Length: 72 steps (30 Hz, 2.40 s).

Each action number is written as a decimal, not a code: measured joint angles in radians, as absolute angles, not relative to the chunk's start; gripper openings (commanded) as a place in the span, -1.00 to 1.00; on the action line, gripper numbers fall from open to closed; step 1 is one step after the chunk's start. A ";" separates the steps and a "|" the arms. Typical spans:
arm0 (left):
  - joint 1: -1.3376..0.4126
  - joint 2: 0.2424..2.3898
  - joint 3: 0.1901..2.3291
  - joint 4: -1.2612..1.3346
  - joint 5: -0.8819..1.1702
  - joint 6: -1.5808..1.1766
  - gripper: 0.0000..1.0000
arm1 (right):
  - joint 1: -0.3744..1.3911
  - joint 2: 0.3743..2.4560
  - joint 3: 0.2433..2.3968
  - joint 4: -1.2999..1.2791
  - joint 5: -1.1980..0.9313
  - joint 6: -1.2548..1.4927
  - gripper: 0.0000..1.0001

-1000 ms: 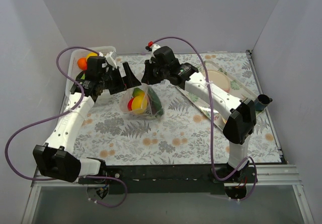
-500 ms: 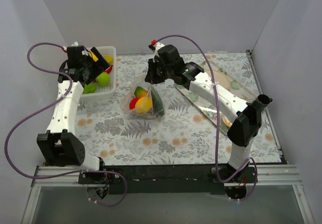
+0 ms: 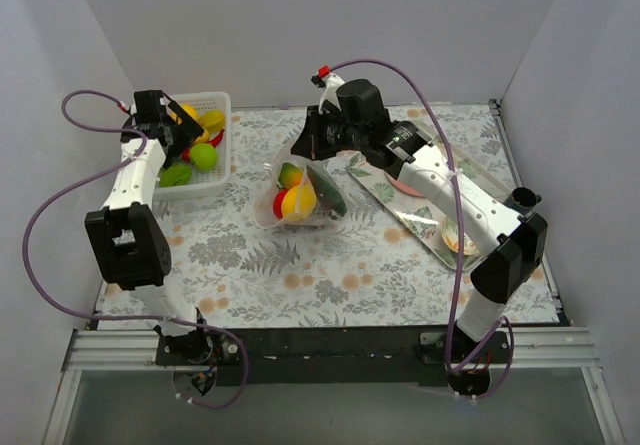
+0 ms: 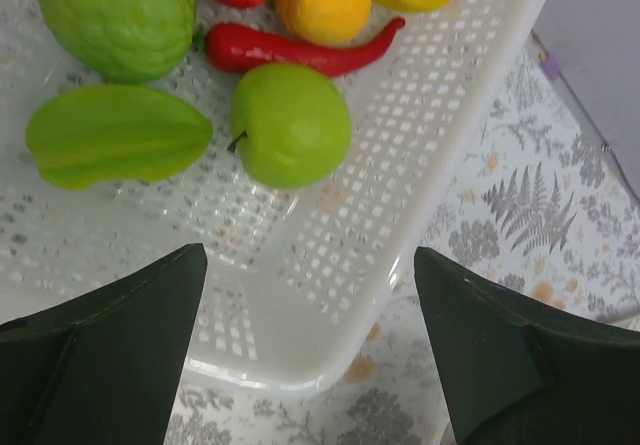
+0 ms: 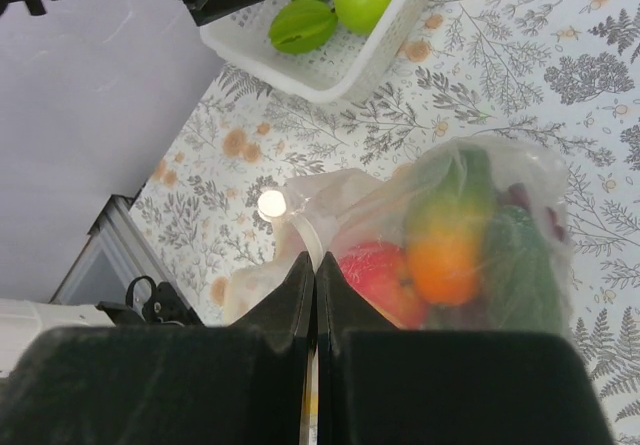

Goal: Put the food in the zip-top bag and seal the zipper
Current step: Pick up the fake fruit from the bin.

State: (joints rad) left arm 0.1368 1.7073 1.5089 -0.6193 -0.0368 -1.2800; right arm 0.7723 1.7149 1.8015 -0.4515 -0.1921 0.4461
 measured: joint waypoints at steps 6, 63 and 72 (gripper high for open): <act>0.147 1.874 1.650 -0.543 -0.097 -1.275 0.53 | 0.762 1.707 1.795 -0.435 -0.206 0.450 -0.97; 0.093 1.954 1.647 -0.084 -0.155 -1.212 -0.16 | 0.734 1.829 1.785 -0.400 -0.239 0.438 -0.97; 0.091 1.633 1.428 -0.214 0.112 -1.280 -0.15 | 0.711 1.863 1.792 -0.393 -0.238 0.438 -0.97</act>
